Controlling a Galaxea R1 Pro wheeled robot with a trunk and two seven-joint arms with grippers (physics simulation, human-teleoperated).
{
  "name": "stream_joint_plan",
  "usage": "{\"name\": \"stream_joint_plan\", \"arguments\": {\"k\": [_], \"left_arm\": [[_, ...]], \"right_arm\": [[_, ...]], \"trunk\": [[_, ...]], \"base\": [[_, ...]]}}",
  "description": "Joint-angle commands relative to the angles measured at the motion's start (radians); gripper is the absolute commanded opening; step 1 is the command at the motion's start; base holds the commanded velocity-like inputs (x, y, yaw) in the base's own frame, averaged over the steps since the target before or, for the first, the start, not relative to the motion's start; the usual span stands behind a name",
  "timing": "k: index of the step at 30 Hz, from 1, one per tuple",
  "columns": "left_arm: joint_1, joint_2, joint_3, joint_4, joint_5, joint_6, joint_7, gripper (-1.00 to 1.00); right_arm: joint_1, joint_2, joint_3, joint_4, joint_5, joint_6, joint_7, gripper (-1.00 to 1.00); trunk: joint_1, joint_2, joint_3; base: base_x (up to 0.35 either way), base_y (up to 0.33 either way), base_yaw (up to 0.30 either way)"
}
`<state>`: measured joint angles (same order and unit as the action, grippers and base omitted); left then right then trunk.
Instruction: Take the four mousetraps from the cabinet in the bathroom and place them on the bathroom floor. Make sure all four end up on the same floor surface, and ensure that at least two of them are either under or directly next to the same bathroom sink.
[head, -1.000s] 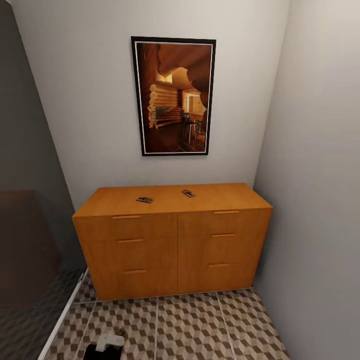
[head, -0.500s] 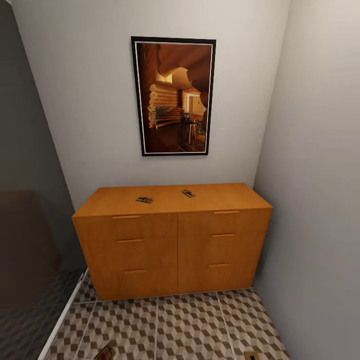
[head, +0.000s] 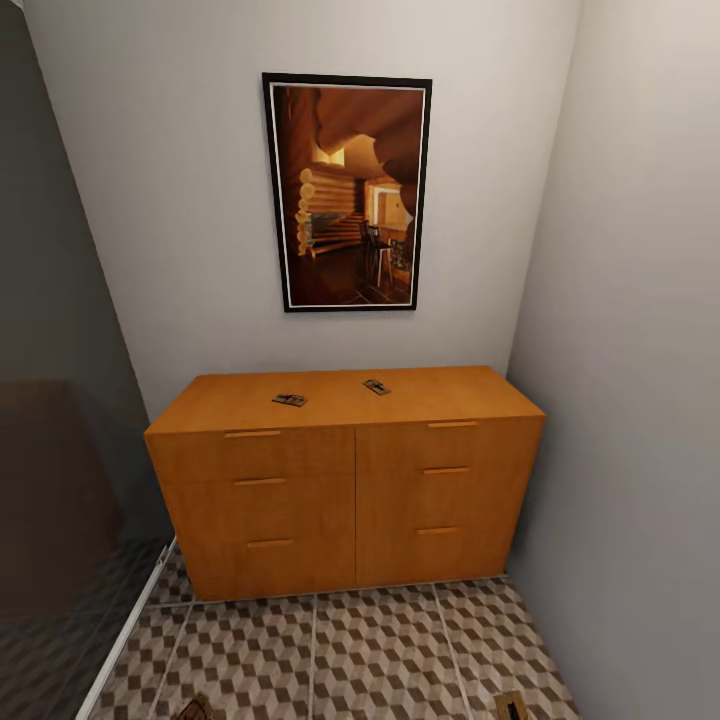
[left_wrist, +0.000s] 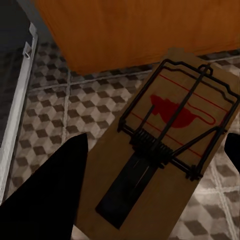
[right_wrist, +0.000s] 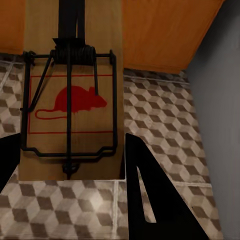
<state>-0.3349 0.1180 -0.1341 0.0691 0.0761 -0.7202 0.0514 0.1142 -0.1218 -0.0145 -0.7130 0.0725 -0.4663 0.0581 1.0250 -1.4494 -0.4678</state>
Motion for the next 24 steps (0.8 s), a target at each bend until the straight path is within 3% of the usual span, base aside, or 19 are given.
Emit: {"name": "stream_joint_plan", "arguments": {"k": [1,3,7,11,15,24], "left_arm": [[-0.001,-0.004,-0.009,0.003,0.056,-0.007,0.003,-1.00],[-0.001,-0.011,-0.007,0.001,0.116,-0.008,0.005,-1.00],[-0.001,-0.019,-0.005,-0.011,0.208,-0.008,0.007,-1.00],[-0.001,-0.022,-0.005,-0.035,0.345,-0.006,0.011,-1.00],[-0.001,-0.020,-0.008,-0.040,0.389,-0.008,0.006,-1.00],[-0.001,-0.002,-0.014,-0.036,0.398,-0.014,-0.002,-1.00]], "right_arm": [[-0.003,-0.006,-0.002,-0.040,0.004,0.056,0.032,-1.00],[-0.005,-0.009,-0.002,-0.088,0.004,0.103,0.050,-1.00],[-0.006,-0.010,-0.002,-0.120,0.003,0.124,0.060,-1.00],[-0.007,-0.007,-0.002,-0.122,0.000,0.100,0.060,-1.00],[-0.007,-0.006,-0.002,-0.104,0.000,0.052,0.056,-1.00],[-0.007,-0.005,-0.002,-0.067,0.000,0.027,0.052,-1.00]], "trunk": [[0.000,-0.001,-0.001],[0.000,-0.001,-0.001],[0.000,-0.001,-0.001],[0.000,-0.001,-0.001],[0.000,-0.001,-0.001],[0.000,-0.001,-0.001]], "base": [[0.000,0.000,0.000],[0.000,0.000,0.000],[0.000,0.000,0.000],[0.000,0.000,0.000],[0.000,0.000,0.000],[0.000,0.000,0.000]]}}
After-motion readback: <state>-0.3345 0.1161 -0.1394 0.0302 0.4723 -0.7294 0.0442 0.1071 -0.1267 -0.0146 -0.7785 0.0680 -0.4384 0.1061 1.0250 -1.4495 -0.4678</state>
